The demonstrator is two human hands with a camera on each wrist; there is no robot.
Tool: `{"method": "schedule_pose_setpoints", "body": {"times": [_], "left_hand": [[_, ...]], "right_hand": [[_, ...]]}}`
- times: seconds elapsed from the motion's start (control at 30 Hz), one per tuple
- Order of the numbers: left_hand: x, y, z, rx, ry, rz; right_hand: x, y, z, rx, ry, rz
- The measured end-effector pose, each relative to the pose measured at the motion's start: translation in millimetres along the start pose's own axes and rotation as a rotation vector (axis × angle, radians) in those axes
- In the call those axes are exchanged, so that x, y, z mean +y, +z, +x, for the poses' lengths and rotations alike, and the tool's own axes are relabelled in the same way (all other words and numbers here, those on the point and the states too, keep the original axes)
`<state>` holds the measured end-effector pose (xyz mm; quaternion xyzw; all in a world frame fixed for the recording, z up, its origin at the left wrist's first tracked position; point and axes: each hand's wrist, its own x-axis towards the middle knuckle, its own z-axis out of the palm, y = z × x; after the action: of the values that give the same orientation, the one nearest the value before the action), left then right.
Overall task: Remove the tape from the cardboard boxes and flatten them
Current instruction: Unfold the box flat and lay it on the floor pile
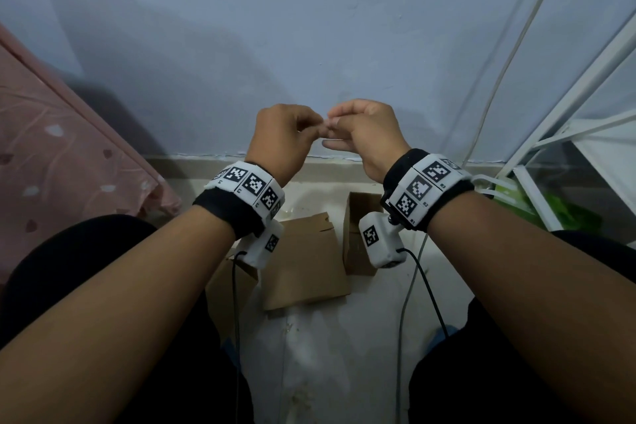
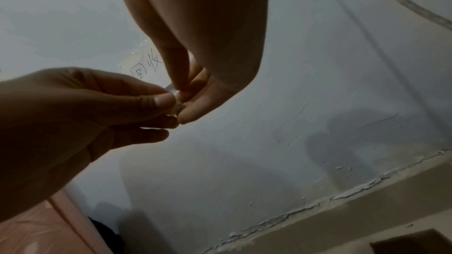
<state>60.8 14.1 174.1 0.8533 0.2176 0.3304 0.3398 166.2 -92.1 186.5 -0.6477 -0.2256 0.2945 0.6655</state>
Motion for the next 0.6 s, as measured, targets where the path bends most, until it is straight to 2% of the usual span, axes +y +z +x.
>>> {"method": "schedule_pose_setpoints", "body": {"times": [0.13,0.3,0.43,0.6], "left_hand": [[-6.0,-0.8,4.3,0.045,-0.174,-0.067],[0.3,-3.1,2.4,-0.087,-0.487,-0.555],[2.4,-6.9,3.3,-0.16,-0.527,-0.694],[-4.1,-8.2,2.9,-0.086,-0.599,-0.75]], "right_hand": [[4.5,7.6,-2.8,-0.052,-0.092,-0.151],[13.4,11.2,1.9,0.067,-0.243,-0.361],[14.0,4.7,8.1,0.166,-0.334,-0.428],[7.4,4.5,4.1,0.022,-0.292,-0.359]]}}
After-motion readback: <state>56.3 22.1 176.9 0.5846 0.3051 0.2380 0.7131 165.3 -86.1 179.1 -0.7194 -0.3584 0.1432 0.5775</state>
